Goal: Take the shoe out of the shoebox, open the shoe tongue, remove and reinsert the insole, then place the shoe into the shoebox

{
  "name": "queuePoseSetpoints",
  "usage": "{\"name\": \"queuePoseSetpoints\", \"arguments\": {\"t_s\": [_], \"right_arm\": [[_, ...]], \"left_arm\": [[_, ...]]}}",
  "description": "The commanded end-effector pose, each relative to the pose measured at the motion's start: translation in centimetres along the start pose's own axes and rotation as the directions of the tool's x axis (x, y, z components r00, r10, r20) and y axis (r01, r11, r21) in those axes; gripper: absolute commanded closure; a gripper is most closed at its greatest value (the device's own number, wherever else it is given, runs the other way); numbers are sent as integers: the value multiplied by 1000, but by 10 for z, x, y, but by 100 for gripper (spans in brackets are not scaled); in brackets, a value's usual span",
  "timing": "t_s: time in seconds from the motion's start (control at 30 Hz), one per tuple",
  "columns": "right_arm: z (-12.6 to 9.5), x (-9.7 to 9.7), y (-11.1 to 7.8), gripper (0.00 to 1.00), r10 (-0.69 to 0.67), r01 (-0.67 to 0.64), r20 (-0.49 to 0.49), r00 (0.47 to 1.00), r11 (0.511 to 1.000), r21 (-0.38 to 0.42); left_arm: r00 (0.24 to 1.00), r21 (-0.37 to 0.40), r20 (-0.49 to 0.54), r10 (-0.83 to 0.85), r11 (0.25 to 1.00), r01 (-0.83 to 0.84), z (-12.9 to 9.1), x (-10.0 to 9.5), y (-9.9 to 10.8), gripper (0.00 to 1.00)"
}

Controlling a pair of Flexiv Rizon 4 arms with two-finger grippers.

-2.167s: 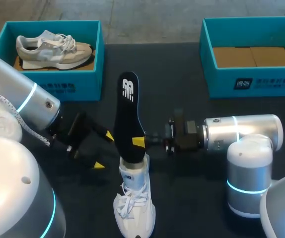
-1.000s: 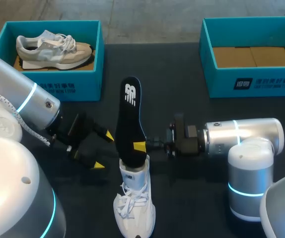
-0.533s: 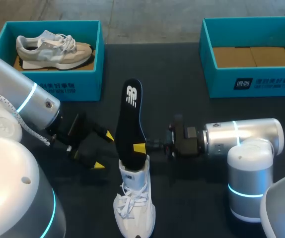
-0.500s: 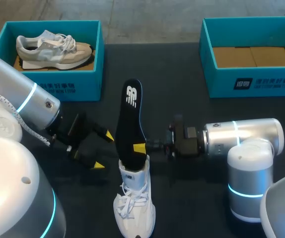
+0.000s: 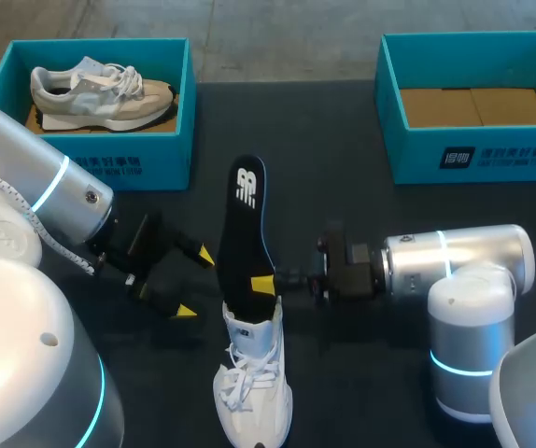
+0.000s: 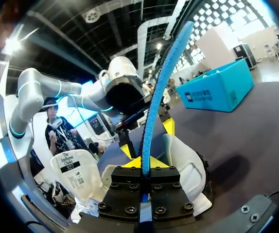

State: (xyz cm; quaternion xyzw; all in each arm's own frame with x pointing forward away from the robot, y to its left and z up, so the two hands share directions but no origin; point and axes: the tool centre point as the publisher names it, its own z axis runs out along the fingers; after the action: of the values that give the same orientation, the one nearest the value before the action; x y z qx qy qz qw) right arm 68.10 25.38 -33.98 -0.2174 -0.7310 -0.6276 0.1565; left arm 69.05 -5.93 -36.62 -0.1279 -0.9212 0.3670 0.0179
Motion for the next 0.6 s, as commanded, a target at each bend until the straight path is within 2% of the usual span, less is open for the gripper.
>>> {"name": "queuePoseSetpoints", "arguments": {"t_s": [0.03, 0.6], "right_arm": [[0, 2, -4, 100, 3, -3, 1, 1000, 1000, 1], [2, 6, -16, 100, 20, -20, -7, 1000, 1000, 14]], "left_arm": [[1000, -3, 1, 0, 1000, 0, 0, 1, -1, 0], [1000, -3, 1, 0, 1000, 0, 0, 1, -1, 0]]}}
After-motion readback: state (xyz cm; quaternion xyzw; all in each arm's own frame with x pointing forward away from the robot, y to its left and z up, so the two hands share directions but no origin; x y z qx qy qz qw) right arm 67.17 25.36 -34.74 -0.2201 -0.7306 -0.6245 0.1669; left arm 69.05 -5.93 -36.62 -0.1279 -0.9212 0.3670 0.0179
